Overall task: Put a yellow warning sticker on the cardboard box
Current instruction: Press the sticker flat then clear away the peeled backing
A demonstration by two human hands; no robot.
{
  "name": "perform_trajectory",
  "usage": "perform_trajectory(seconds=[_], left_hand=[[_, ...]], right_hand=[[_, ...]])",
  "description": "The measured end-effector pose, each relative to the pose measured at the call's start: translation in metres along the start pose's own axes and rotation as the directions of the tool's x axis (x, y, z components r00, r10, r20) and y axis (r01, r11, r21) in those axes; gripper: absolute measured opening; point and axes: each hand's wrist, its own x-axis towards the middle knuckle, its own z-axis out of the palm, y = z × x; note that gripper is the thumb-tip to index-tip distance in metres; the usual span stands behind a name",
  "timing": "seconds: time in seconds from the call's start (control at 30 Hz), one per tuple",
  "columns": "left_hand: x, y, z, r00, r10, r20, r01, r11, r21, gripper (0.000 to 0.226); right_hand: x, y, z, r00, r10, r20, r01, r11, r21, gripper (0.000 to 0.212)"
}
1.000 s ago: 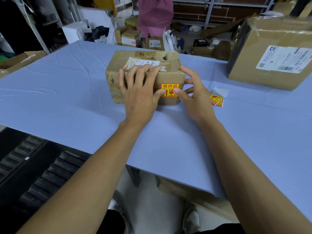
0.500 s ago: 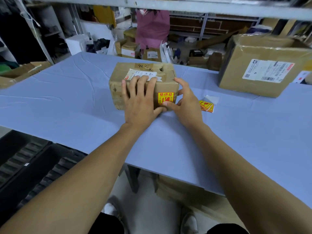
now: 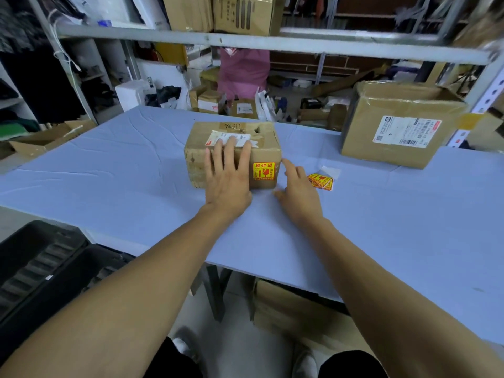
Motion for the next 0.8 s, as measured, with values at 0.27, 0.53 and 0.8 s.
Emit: perform_trajectory(seconds=[0.27, 0.53, 0.8], left_hand=[[-0.042, 0.068, 0.018, 0.902, 0.420, 0.106, -0.314, 0.802, -0.507, 0.030], [0.015, 0.117, 0.052, 0.968, 0.249, -0.042, -0.236, 0.833, -0.500, 0.036], [0.065, 0.136, 0.078, 0.981, 0.191, 0.019, -0.166, 0.895, -0.414, 0.036]], right_hand=[[-0.053, 0.049, -0.045, 0.989, 0.059, -0.134, -0.075, 0.990, -0.117, 0.010], [-0.020, 0.102, -0.076, 0.958, 0.206, -0.198, -0.247, 0.947, -0.206, 0.022], [0.030, 0.123, -0.074, 0.984, 0.098, -0.148, -0.129, 0.967, -0.218, 0.032]])
